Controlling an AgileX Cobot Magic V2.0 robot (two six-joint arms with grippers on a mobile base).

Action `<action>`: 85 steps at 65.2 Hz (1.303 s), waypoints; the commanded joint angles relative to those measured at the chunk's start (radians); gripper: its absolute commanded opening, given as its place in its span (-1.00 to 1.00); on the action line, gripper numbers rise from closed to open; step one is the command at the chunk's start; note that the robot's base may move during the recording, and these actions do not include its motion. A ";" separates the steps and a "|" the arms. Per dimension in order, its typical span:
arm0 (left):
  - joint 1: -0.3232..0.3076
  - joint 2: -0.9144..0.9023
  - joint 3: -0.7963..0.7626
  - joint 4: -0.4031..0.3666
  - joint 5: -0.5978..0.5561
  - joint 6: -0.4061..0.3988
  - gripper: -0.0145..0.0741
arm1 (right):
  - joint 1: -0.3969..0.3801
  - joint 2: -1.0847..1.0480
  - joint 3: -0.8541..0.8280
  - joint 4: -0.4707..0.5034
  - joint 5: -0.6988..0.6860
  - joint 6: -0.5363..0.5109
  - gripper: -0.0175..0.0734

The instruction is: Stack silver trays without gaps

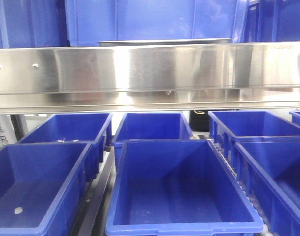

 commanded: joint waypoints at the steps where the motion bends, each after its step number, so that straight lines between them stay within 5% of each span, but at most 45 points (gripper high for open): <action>1: -0.006 -0.083 0.109 0.010 -0.066 0.002 -0.69 | 0.001 -0.073 0.062 -0.019 -0.128 -0.011 -0.80; 18: 0.000 -0.395 0.337 0.122 -0.066 0.002 -0.69 | 0.001 -0.252 0.147 -0.019 0.013 -0.011 -0.80; 36: 0.000 -0.652 0.422 0.136 -0.054 0.002 -0.69 | 0.001 -0.346 0.147 -0.014 0.028 -0.011 -0.80; 85: 0.000 -0.738 0.422 0.136 -0.057 0.002 -0.69 | 0.001 -0.345 0.147 -0.012 0.025 -0.011 -0.80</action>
